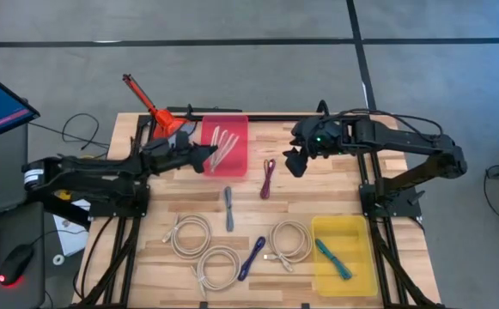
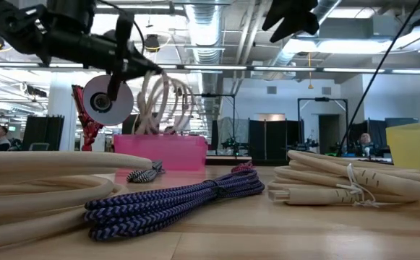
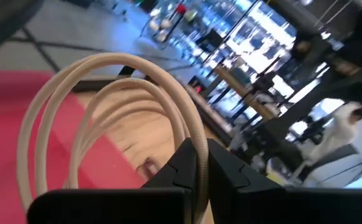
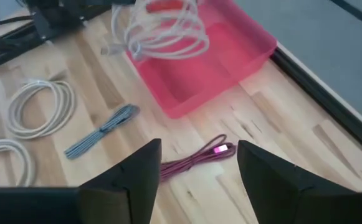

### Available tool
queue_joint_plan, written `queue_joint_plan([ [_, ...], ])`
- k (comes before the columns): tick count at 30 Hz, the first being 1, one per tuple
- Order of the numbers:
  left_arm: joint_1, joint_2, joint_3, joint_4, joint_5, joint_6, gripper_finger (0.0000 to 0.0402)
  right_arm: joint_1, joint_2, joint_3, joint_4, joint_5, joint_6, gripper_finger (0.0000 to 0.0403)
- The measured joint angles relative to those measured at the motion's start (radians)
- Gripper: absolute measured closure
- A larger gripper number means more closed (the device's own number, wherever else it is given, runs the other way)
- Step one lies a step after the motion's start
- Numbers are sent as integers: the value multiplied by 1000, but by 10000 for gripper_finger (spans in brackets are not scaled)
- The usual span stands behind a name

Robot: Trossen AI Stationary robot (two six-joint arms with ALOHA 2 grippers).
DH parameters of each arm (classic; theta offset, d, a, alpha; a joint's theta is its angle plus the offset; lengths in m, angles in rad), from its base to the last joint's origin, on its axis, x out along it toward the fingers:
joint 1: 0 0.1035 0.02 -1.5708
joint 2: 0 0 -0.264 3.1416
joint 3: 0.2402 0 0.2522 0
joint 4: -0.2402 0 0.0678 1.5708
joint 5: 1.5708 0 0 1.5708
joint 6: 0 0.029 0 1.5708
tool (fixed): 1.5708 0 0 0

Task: Pick & Place USB Port
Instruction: Put the HDMI cable into the red bin

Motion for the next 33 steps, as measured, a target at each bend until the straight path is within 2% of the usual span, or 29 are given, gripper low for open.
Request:
queue_joint_plan([
  [6, 0, 95, 0, 119, -43, 1, 387, 0, 4, -1, 0, 5, 1, 215],
  [12, 0, 109, 10, 100, -47, 45, 387, 0, 5, -1, 0, 5, 1, 226],
  [14, 0, 109, 58, 15, -15, 57, 387, 0, 5, -1, 0, 12, 1, 229],
  [17, -5, 109, 197, -242, 17, 134, 388, 0, 5, -1, 0, 36, 1, 232],
  [20, 1, 109, 346, -545, 3, 213, 387, -1, 5, -1, 0, 39, 1, 234],
  [23, 22, 109, 435, -728, -32, 232, 388, -1, 5, -1, 0, 39, 1, 235],
  [33, 39, 114, 463, -782, -104, 262, 388, 1, 5, -30, 1, 40, 1, 237],
])
